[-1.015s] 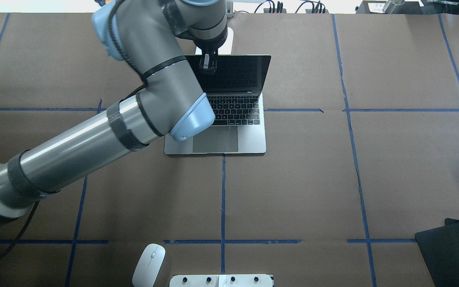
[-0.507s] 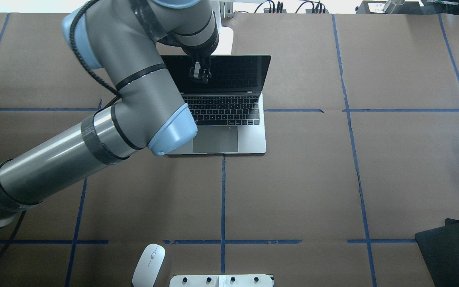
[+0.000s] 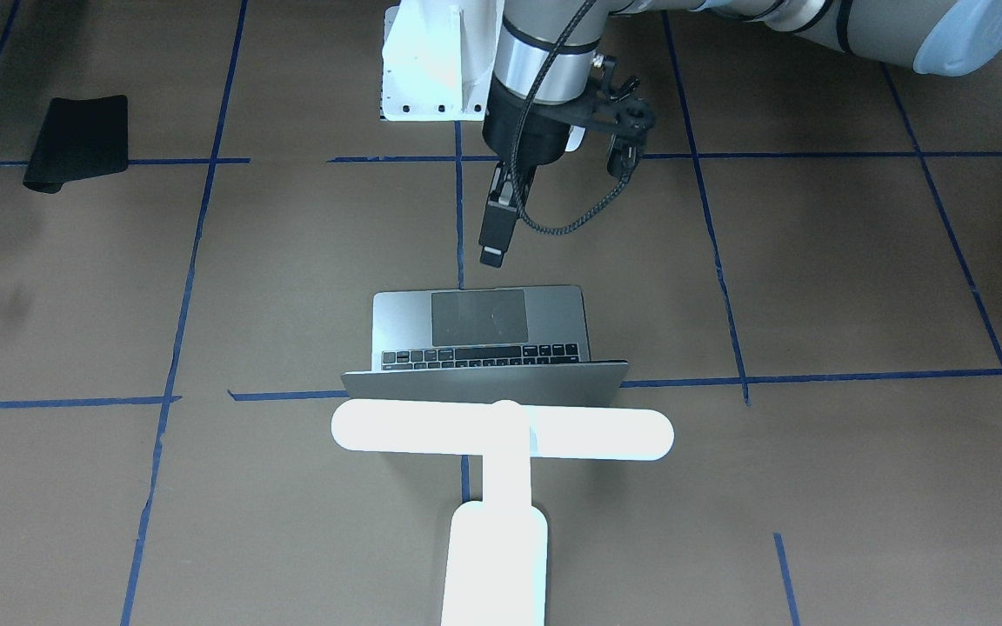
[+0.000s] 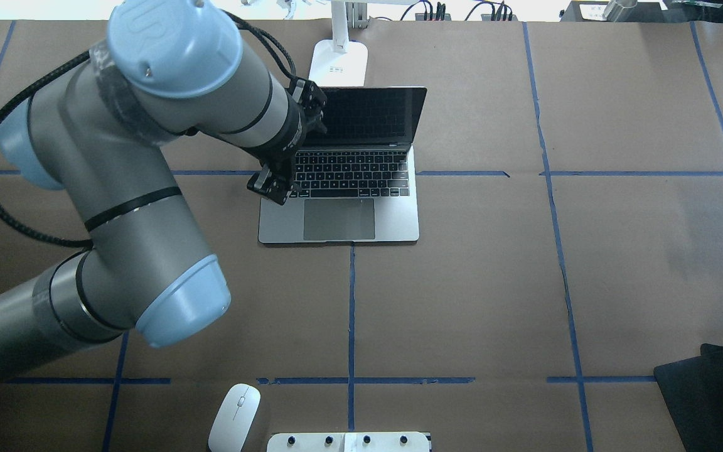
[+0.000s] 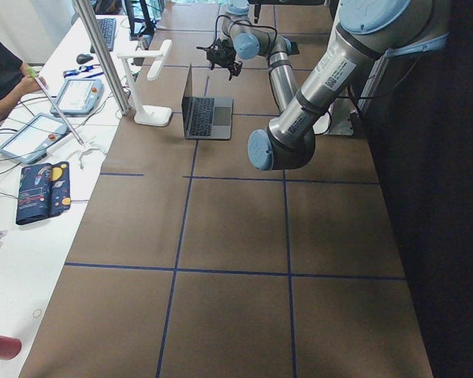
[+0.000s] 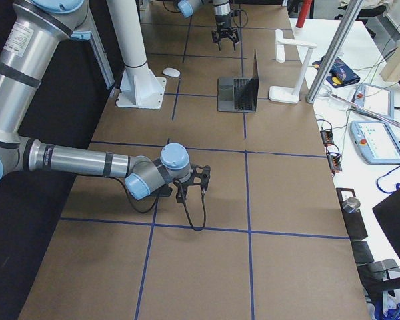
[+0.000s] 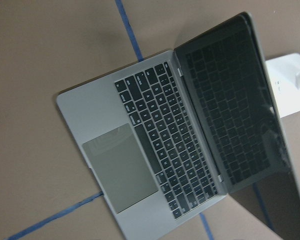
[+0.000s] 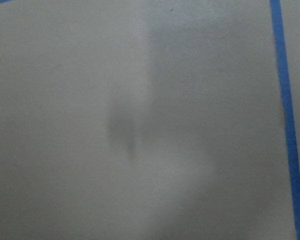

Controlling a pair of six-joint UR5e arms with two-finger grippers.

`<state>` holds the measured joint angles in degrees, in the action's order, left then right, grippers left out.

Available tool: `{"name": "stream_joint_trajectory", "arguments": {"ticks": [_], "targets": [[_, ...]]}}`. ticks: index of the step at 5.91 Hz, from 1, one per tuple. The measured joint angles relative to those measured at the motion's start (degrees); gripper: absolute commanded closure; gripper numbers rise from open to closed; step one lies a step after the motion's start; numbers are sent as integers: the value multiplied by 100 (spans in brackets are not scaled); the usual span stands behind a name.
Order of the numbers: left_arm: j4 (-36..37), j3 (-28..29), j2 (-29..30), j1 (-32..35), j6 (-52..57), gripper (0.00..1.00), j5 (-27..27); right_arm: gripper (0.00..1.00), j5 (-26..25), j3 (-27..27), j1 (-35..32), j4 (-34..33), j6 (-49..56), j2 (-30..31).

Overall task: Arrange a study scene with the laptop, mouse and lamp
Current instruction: 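Withdraw the left gripper toward the mouse while the right gripper grasps the mouse pad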

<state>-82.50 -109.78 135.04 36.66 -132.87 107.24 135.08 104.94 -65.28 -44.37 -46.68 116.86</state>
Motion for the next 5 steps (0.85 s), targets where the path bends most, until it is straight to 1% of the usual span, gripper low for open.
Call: {"name": "stream_joint_trajectory", "arguments": {"ticks": [1, 2, 3, 4, 5], "targets": [[22, -263, -217, -213, 209, 0, -13, 0, -382, -15, 561, 554, -535, 212], [29, -697, -610, -468, 312, 0, -31, 0, -696, -173, 1066, 1045, -954, 347], [34, -1113, -969, -789, 355, 0, -171, 1, -994, -471, 1496, 1562, -1386, 401], [45, -1271, -1126, -1126, 371, 0, -480, 4, -1255, -669, 1857, 1910, -1844, 394], [51, -1313, -1191, -1334, 380, 0, -701, 11, -1355, -724, 2098, 2024, -2092, 374]]}}
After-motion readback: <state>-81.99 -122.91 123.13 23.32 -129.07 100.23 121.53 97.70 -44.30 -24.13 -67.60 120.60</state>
